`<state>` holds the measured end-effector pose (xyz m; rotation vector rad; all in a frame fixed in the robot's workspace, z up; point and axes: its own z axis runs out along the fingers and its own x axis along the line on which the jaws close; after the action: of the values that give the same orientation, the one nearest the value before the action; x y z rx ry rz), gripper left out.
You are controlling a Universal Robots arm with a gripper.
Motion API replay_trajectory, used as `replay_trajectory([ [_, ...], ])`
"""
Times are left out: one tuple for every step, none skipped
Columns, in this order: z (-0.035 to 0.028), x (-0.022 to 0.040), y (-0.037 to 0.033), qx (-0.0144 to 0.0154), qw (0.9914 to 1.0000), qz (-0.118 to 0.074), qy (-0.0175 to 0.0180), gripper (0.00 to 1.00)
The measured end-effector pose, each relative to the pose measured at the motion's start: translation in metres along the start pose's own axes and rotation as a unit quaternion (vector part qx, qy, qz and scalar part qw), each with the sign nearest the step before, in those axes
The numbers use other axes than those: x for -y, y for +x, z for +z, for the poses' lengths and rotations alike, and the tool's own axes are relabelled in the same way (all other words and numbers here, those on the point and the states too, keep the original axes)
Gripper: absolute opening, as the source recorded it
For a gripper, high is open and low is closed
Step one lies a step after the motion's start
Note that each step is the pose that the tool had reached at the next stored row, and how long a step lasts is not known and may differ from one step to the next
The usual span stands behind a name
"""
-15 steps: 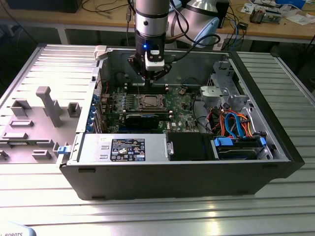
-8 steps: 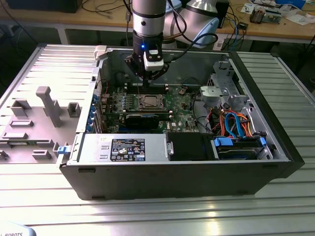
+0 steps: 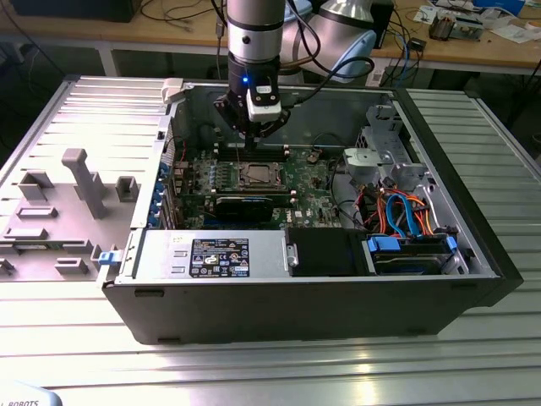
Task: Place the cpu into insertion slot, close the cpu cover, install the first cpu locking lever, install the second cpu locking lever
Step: 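Install the first cpu locking lever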
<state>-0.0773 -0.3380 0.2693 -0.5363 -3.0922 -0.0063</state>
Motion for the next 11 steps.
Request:
replay_trajectory([
  [0.0, 0.0, 0.0, 0.0, 1.0, 0.0, 0.0, 0.11],
  [0.0, 0.0, 0.0, 0.0, 1.0, 0.0, 0.0, 0.11],
  [0.0, 0.0, 0.0, 0.0, 1.0, 0.0, 0.0, 0.11],
  [0.0, 0.0, 0.0, 0.0, 1.0, 0.0, 0.0, 0.11],
  [0.0, 0.0, 0.0, 0.0, 1.0, -0.001, 0.0, 0.11],
  [0.0, 0.0, 0.0, 0.0, 1.0, -0.001, 0.0, 0.11],
  [0.0, 0.0, 0.0, 0.0, 1.0, -0.001, 0.0, 0.11],
  [0.0, 0.0, 0.0, 0.0, 0.99999, -0.004, 0.0, 0.11],
  [0.0, 0.0, 0.0, 0.0, 0.99993, -0.012, 0.0001, 0.11],
  [0.0, 0.0, 0.0, -0.0001, 0.99984, -0.018, 0.0001, 0.11],
  [0.0, 0.0, 0.0, -0.0001, 0.99968, -0.025, 0.0001, 0.11],
])
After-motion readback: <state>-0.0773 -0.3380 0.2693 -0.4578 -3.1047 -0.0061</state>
